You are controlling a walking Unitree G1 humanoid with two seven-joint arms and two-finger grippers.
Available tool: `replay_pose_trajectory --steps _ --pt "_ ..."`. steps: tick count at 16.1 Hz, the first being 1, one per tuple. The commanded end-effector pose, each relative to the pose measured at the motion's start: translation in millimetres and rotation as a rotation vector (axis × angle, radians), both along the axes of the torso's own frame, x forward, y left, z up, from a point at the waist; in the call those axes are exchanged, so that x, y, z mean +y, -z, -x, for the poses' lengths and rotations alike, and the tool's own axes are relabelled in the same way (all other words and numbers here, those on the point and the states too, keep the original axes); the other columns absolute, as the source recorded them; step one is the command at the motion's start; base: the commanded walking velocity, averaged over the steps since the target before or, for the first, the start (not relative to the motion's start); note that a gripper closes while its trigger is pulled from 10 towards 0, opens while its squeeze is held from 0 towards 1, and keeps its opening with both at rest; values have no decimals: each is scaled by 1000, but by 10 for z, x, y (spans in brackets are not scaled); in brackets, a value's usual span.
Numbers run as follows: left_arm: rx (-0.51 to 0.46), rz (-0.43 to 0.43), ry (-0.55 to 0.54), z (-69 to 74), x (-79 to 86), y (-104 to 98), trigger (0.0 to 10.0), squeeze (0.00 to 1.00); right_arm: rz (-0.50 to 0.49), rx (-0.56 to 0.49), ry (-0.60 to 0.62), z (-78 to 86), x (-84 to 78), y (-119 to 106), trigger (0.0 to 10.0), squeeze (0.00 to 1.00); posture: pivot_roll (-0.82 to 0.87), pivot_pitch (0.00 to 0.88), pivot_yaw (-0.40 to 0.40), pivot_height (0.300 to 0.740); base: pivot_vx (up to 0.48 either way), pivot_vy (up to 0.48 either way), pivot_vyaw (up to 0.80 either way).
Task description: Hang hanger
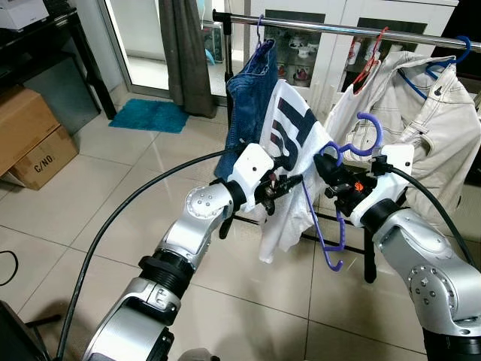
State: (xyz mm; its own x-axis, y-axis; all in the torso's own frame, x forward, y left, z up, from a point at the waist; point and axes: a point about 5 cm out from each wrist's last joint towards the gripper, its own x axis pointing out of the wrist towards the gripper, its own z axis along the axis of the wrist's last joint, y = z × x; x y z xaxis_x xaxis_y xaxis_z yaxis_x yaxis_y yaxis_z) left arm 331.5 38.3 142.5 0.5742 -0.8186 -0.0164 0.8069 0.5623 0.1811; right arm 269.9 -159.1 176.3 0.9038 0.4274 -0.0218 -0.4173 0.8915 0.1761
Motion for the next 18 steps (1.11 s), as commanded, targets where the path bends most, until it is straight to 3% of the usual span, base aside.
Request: replay_pose_trajectory --steps 1,9,12,14,18 --pt "-10 0 -28 -44 32 -27 0 0 -6 -26 0 6 -1 -66 10000 0 71 0 49 740 0 0 0" --pt "-1 7 -78 -132 98 -36 0 0 -14 -35 2 0 -4 -93 10000 0 70 0 53 740 0 0 0" --pt "-6 39 -49 -112 82 -75 0 0 -14 -27 18 -9 -23 -83 10000 0 70 0 53 740 0 0 0" --pt "-29 70 -26 -69 80 -125 0 0 -11 5 73 -48 -83 -40 10000 0 70 0 53 740 0 0 0" --pt "-93 177 -142 -54 243 -283 0 0 -2 101 218 -107 -265 97 10000 0 78 2 46 740 0 0 0"
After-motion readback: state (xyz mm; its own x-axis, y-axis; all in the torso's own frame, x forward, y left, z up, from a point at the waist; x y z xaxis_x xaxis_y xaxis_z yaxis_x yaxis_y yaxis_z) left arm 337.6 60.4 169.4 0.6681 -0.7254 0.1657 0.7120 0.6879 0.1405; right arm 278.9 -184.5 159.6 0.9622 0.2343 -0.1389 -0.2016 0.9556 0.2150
